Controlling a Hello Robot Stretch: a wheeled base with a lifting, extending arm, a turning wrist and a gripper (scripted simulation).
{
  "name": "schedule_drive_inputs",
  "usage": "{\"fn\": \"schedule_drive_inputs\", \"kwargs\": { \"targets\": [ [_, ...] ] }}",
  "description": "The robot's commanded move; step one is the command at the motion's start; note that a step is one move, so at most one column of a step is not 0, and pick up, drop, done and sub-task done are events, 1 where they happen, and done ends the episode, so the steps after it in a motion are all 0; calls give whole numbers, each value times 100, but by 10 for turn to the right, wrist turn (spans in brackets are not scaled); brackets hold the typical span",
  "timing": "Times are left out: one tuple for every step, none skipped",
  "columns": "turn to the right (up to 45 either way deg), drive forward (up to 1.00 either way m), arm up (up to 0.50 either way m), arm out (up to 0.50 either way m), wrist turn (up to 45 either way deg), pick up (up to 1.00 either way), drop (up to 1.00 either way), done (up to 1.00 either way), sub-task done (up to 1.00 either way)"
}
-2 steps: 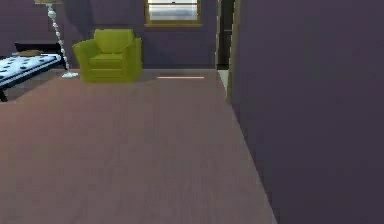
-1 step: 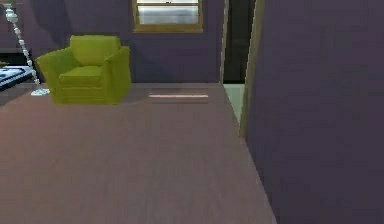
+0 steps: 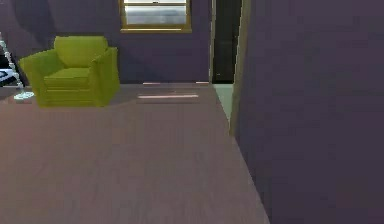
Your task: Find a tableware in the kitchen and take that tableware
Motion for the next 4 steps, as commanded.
{"fn": "schedule_drive_inputs", "kwargs": {
  "targets": [
    [0, 100, 0, 0, 0, 0, 0, 0, 0],
    [0, 100, 0, 0, 0, 0, 0, 0, 0],
    [30, 0, 0, 0, 0, 0, 0, 0, 0],
    [-450, 0, 0, 0, 0, 0, 0, 0, 0]
  ]
}}
